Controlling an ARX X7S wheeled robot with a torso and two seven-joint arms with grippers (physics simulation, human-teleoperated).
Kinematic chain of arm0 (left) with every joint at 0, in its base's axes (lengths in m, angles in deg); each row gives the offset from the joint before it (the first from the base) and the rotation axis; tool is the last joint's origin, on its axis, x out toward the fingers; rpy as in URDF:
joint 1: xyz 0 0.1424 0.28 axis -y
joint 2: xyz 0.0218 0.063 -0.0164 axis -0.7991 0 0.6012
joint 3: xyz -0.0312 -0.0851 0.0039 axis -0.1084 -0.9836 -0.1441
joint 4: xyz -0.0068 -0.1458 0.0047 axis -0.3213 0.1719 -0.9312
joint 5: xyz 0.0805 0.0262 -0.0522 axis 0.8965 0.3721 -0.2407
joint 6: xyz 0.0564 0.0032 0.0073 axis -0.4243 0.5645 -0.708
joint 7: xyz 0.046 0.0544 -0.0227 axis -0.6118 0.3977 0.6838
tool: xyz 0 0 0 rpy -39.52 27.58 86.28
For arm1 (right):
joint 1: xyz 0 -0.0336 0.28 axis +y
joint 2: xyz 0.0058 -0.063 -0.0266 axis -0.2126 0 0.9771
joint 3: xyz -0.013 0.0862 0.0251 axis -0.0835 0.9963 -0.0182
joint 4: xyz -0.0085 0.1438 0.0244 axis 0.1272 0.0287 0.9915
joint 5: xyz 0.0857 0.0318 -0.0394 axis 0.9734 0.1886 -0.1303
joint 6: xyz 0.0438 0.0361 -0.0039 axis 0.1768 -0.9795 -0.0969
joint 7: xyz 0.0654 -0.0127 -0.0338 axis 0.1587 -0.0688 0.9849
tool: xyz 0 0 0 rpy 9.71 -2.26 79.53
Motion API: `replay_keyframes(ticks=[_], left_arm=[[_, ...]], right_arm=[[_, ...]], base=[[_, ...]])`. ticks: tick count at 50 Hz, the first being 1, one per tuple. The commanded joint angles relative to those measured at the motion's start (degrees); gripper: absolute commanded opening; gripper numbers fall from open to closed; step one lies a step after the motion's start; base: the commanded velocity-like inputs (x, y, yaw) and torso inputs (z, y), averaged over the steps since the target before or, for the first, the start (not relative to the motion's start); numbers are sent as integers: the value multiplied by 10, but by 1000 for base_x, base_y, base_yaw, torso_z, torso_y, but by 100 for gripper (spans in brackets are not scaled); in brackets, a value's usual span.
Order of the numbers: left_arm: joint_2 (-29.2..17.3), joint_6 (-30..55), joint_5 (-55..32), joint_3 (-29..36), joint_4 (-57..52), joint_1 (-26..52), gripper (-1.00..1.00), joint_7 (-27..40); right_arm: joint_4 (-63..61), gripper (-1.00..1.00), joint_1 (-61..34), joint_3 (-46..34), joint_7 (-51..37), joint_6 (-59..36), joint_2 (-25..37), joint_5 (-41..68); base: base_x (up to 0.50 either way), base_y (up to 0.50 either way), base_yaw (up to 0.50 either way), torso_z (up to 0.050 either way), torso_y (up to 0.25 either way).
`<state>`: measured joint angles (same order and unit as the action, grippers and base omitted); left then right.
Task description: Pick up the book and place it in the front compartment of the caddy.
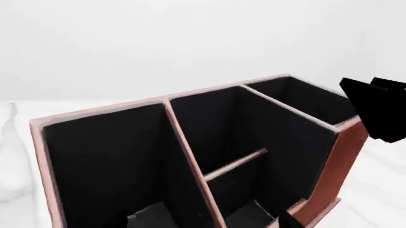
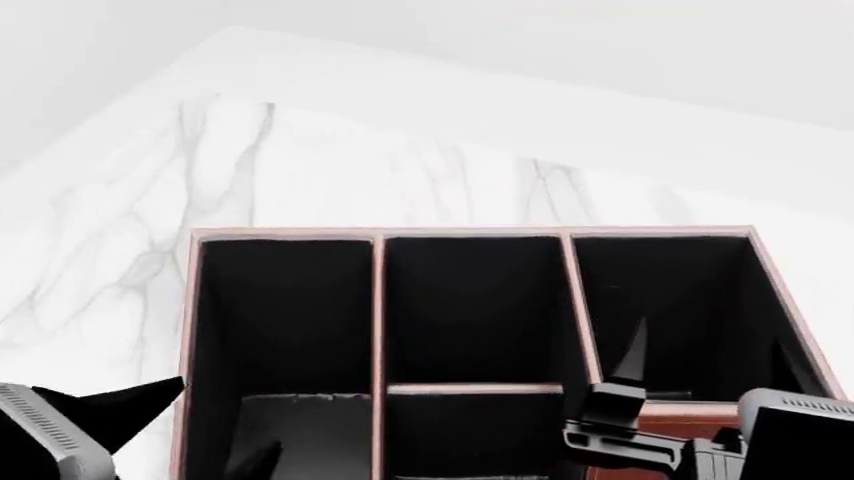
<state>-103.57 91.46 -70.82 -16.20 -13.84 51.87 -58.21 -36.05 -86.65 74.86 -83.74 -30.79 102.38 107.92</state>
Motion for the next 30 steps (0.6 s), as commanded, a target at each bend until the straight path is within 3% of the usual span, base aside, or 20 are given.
replay_keyframes(ticks=[1,8,12,30], left_arm=[[-35,117,-138,9,-25,28,100,-54],[-58,129,-126,65,-26,51,100,-87],[-80,100,-73,128,-27,53,100,-125],[-79,153,-125,143,-23,82,100,-123]], right_arm=[[12,100,-9,8,-2,-10,10,6],[32,100,-13,22,-9,8,12,-2],[40,100,-22,35,-16,10,15,-2],[51,100,-24,42,-24,14,19,-4]], base=[[0,0,0,0,0],[0,0,0,0,0],[0,0,0,0,0],[0,0,0,0,0]])
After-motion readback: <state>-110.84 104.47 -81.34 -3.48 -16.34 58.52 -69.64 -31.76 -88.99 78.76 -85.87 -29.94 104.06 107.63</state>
